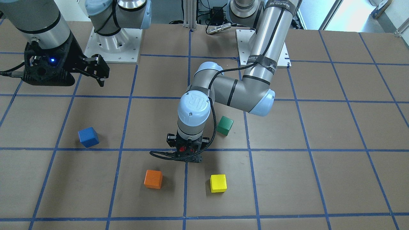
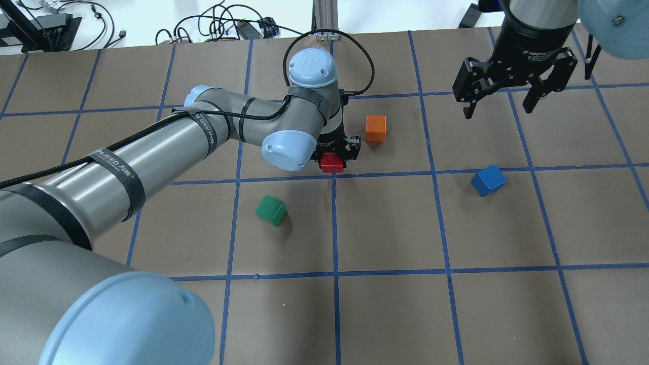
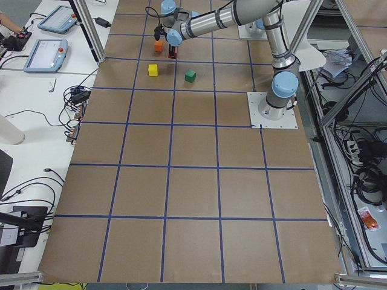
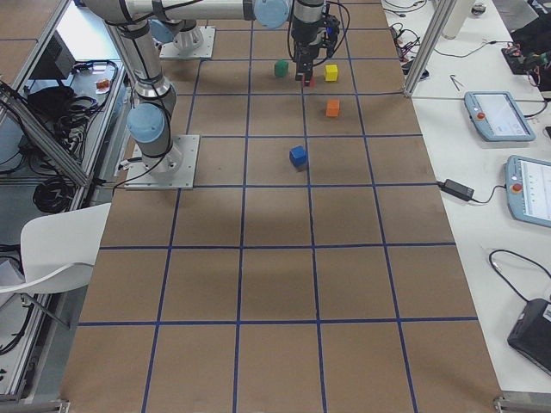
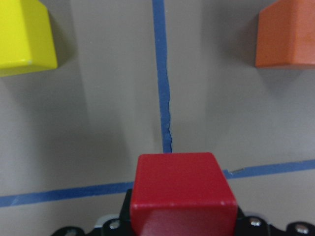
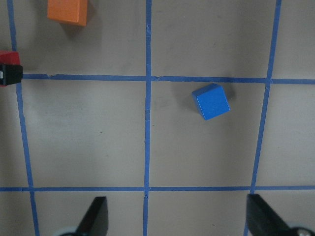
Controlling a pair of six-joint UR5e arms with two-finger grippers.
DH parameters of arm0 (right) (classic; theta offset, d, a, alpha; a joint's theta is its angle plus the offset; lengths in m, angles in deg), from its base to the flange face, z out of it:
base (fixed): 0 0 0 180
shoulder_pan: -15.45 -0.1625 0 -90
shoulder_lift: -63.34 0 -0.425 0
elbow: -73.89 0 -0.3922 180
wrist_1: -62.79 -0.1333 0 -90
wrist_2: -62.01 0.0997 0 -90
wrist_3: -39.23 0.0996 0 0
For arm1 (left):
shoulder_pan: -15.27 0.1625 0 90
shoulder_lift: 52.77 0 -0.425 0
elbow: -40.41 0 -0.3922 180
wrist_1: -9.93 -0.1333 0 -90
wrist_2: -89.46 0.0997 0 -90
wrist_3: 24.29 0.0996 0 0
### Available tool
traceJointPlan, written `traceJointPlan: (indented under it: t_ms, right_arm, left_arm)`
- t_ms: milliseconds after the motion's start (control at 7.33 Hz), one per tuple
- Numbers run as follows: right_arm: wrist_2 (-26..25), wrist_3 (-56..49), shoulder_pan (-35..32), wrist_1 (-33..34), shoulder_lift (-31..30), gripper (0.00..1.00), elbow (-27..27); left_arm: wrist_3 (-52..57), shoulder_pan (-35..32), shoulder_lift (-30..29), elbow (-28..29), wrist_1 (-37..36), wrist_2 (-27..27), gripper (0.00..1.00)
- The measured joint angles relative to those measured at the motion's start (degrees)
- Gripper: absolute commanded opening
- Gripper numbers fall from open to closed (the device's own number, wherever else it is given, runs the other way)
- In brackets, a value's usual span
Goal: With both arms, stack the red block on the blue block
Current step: 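Carry the red cube with the left gripper toward the table's middle, then set the red cube down, open and raise the left gripper while the right arm approaches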
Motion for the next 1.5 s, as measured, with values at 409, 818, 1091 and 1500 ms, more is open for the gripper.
traceJointPlan:
  t_ms: [409,818,1091,1500]
  right_arm:
    - [-0.06,0.08,0.20,1.99,0.75,1.00,0.00]
    - [0.01,0.28,0.31,4.07,1.63,1.00,0.00]
    - [0.32,0.35,0.40,6.59,3.16,1.00,0.40]
    - [3.41,0.35,-1.14,11.15,6.95,1.00,0.72]
  left_arm:
    - [-0.11,-0.17,-1.00,0.28,-0.12,0.02,1.00]
    - [1.76,1.73,3.87,0.89,4.15,-0.33,1.00]
    - [10.82,6.63,11.28,2.37,13.59,0.38,1.00]
    - [22.53,15.36,22.50,3.23,24.46,2.83,1.00]
